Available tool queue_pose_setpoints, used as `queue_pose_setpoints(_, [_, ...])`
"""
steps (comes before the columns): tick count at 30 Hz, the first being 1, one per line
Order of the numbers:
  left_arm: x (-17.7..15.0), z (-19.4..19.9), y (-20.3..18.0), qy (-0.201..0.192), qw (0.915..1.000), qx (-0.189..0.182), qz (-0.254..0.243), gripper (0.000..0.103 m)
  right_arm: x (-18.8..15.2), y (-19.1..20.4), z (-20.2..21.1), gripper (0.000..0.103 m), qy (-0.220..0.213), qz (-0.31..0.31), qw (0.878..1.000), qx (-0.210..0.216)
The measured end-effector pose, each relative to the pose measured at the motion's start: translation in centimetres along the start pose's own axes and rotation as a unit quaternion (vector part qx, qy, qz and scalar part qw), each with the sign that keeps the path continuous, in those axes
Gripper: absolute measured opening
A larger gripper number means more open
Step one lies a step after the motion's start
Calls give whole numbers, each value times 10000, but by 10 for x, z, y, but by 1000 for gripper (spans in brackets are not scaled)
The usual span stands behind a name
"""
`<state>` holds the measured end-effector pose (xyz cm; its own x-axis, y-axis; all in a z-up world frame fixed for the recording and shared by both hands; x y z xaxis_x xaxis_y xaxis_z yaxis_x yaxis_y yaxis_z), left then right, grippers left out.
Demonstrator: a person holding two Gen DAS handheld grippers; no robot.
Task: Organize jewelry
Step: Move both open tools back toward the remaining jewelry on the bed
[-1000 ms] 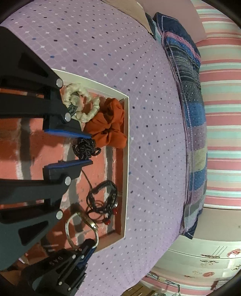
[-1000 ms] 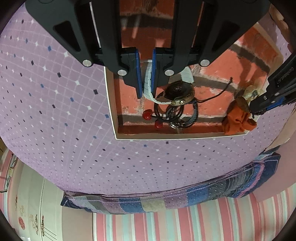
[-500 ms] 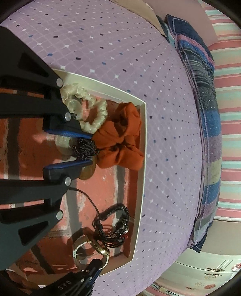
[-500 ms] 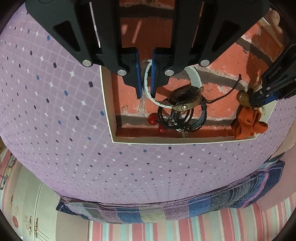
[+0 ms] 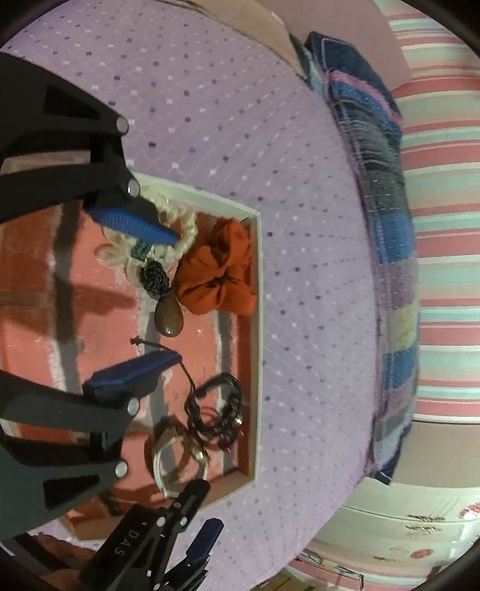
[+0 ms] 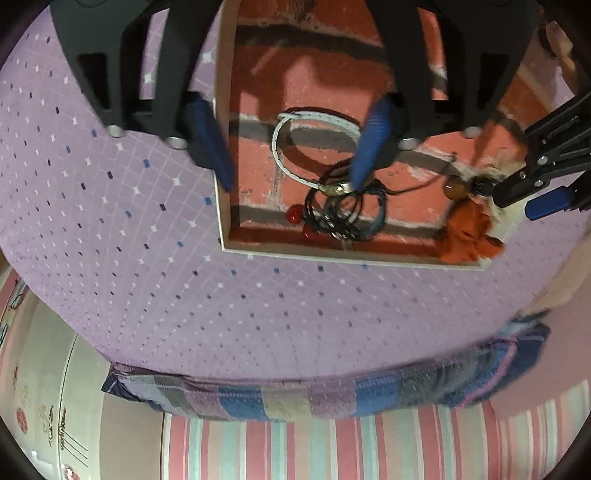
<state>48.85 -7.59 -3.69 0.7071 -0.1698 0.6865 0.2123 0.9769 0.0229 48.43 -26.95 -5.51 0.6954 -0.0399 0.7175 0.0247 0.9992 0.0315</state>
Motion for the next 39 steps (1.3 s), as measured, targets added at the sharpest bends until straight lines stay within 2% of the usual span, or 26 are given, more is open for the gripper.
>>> queue_pose_setpoints(3, [-3, 32, 8, -233, 9997, -49, 34, 69, -2, -3, 22, 93, -277, 93, 9995, -111])
queue_pose_setpoints(6, [-10, 62, 21, -391, 9992, -18, 95, 69, -6, -7, 45, 99, -466, 136, 9986, -191])
queue_pose_setpoints(9, [-22, 94, 39, -541, 9982, -14, 248, 71, -13, -14, 65, 99, -550, 170, 9979, -286])
queue_pose_setpoints(11, [-33, 112, 52, -632, 9974, 70, 350, 87, -20, -16, 75, 99, -526, 199, 9979, -314])
queue_pose_setpoints(12, [-40, 122, 58, -717, 9966, 143, 392, 89, -23, -18, 80, 99, -533, 215, 9977, -353])
queue_pose_setpoints(20, [-107, 180, 95, -872, 9938, 527, 443, 89, -63, -31, 131, 99, -683, 237, 9959, -546])
queue_pose_setpoints(24, [-136, 193, 103, -822, 9936, 600, 497, 89, -89, -37, 150, 99, -592, 86, 9967, -546])
queue_pose_setpoints(29, [-167, 202, 105, -732, 9935, 639, 591, 89, -120, -37, 178, 99, -678, -87, 9966, -453])
queue_pose_setpoints(34, [-196, 205, 101, -646, 9934, 522, 785, 89, -148, -27, 204, 99, -830, -13, 9953, -490])
queue_pose_setpoints(39, [-214, 206, 95, -613, 9933, 562, 803, 89, -171, -14, 214, 99, -750, 39, 9965, -374])
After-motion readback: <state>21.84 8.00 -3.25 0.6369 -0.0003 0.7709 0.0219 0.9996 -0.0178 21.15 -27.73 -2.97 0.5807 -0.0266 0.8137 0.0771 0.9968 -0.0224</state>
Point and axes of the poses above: each gripper's, at about its wrist camera, not at the fingertips, and z roughly against the way its jaws point, y to its left, x to its top, the point moved 4 cm from there along -z, roughly the way its jaws point, and after that the axes turned 1 degree about -y, right-handed, at the moved point
